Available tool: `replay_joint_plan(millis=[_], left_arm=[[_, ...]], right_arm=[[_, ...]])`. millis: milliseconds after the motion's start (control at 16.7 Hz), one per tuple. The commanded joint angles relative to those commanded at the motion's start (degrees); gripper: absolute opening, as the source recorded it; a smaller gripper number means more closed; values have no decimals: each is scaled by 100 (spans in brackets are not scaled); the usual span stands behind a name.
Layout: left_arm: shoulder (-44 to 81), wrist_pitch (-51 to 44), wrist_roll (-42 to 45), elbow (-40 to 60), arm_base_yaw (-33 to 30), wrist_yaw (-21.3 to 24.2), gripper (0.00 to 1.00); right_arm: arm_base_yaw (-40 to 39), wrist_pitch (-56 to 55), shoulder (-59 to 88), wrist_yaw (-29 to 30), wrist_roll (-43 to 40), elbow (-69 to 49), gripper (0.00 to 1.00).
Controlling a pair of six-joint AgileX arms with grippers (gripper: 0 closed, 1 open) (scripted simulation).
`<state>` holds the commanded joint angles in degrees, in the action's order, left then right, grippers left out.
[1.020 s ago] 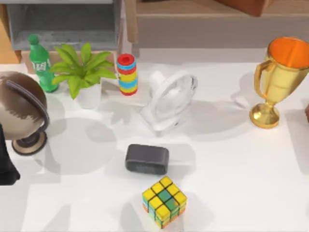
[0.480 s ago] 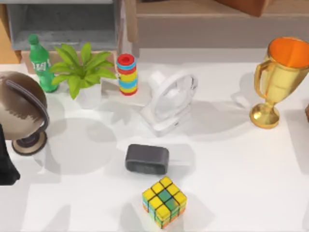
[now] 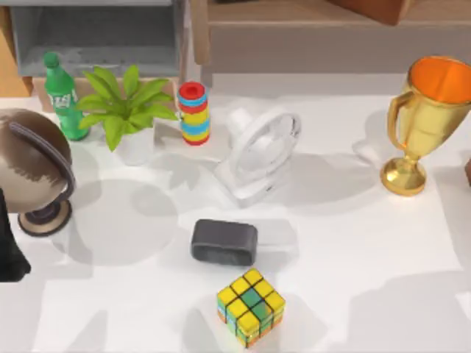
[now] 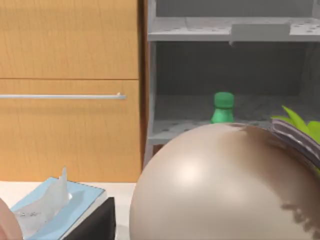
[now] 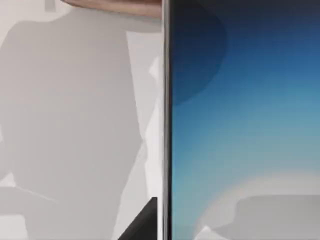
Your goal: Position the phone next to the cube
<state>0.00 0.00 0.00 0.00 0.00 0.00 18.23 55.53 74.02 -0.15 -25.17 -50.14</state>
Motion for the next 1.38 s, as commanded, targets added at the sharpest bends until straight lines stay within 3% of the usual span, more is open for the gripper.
replay_joint_plan(millis=[840,1140,1380], left_arm=[[0,0,0,0,0,0,100],[0,0,0,0,0,0,100],[0,0,0,0,0,0,100]], right_arm=[[-4333,381,1222,22,4899,-1014,0],[-5346,384,1673,34,6058,-1155,0],[-5700,381,1843,38,6470,-1195,0]])
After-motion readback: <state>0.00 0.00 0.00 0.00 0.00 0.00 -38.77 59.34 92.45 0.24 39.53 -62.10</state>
